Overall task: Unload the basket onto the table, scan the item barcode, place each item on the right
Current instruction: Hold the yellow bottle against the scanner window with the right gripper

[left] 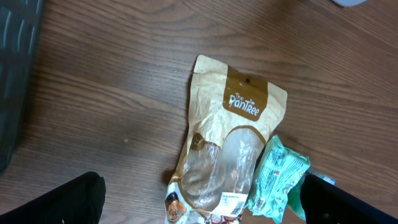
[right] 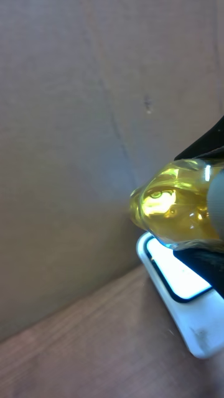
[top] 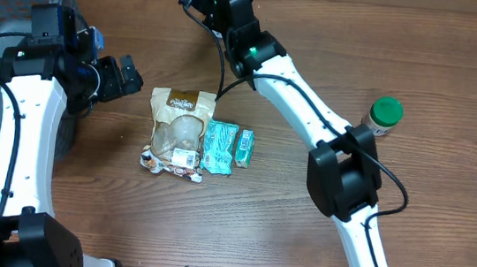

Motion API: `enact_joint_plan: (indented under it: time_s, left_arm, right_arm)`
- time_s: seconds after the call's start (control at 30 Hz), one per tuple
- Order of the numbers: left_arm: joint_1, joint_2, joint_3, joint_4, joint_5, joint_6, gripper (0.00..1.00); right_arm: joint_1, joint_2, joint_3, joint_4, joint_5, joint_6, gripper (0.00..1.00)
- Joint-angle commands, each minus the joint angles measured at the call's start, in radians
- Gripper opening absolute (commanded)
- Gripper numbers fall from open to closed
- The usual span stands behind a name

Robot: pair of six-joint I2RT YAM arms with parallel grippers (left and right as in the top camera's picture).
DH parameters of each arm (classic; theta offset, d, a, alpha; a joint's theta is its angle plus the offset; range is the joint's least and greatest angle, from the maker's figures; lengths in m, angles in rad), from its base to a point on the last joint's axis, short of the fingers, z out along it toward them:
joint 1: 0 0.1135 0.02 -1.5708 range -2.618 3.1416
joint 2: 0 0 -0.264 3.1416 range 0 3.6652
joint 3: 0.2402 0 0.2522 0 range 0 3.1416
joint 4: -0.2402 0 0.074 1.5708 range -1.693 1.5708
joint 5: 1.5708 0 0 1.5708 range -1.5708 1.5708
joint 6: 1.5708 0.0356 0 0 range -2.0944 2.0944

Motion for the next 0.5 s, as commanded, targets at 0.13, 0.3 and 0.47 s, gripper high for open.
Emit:
enact_joint_plan:
  time_s: [0.13,0.3,0.47]
  left_arm:
    - [-0.003,-0.006,0.022,0.000,0.008,0.026,1.00]
    - [-0.003,-0.006,0.022,0.000,0.008,0.026,1.00]
    - [-0.003,-0.006,0.022,0.000,0.008,0.026,0.99]
  right_arm:
    - [-0.039,0.031,0.016,0.131,0.002,-0.097,0.04]
    - [-0.066,0.060,0.016,0.130,-0.071,-0.114,0.04]
    - [-0.075,0.068,0.016,0.140,-0.108,-0.114,0.04]
